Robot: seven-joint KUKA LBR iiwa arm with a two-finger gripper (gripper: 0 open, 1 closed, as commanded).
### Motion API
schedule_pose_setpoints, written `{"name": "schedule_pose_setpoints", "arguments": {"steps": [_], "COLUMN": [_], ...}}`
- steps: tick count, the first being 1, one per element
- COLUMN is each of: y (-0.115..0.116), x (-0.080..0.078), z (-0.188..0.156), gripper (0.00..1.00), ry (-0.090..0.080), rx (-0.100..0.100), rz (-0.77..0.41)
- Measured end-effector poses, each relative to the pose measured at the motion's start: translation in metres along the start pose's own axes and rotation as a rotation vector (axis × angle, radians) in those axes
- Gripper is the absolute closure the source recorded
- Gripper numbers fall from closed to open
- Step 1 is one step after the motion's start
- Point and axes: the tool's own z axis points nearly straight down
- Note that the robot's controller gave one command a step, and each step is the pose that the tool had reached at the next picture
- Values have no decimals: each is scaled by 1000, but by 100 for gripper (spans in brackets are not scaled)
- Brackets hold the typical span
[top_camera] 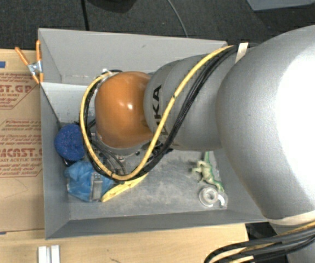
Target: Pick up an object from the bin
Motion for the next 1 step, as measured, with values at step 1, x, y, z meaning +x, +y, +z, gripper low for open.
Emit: {"name": "schedule_pose_setpoints", "arguments": {"steps": [1], "y": [-10], "x": [5], "z": [21], "gripper": [0], "ry": [0], "rx": [-2], "rz": [14]}}
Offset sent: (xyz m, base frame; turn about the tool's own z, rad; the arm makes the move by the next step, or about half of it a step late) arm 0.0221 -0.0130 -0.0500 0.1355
